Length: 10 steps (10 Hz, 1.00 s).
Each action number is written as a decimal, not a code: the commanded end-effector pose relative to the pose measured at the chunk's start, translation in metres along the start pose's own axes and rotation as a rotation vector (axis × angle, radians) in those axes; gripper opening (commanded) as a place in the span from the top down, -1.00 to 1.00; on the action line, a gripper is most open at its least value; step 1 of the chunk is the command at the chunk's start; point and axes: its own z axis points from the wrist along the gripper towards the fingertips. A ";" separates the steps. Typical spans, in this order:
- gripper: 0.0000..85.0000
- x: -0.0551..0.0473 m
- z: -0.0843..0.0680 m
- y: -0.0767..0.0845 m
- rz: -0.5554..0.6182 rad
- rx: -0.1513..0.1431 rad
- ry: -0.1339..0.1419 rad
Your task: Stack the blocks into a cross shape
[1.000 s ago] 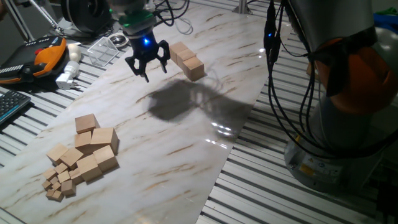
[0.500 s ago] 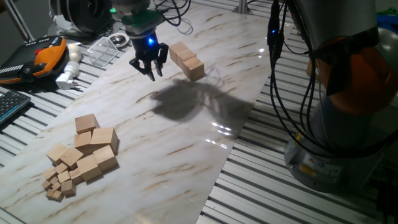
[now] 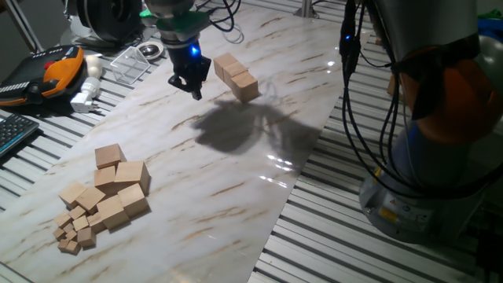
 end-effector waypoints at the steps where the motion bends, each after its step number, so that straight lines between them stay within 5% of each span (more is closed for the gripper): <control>1: 1.00 0.000 0.001 0.000 -0.265 -0.027 0.030; 3: 1.00 0.000 0.001 0.000 -0.218 -0.093 0.089; 4: 0.60 -0.004 -0.001 0.011 -0.202 -0.094 0.105; 6: -0.20 -0.018 -0.007 0.058 -0.126 -0.072 0.115; 7: -0.20 -0.023 -0.009 0.077 -0.067 -0.063 0.115; 8: -0.60 -0.029 -0.009 0.098 0.021 -0.086 0.122; 10: -0.60 -0.037 -0.002 0.128 0.143 -0.101 0.122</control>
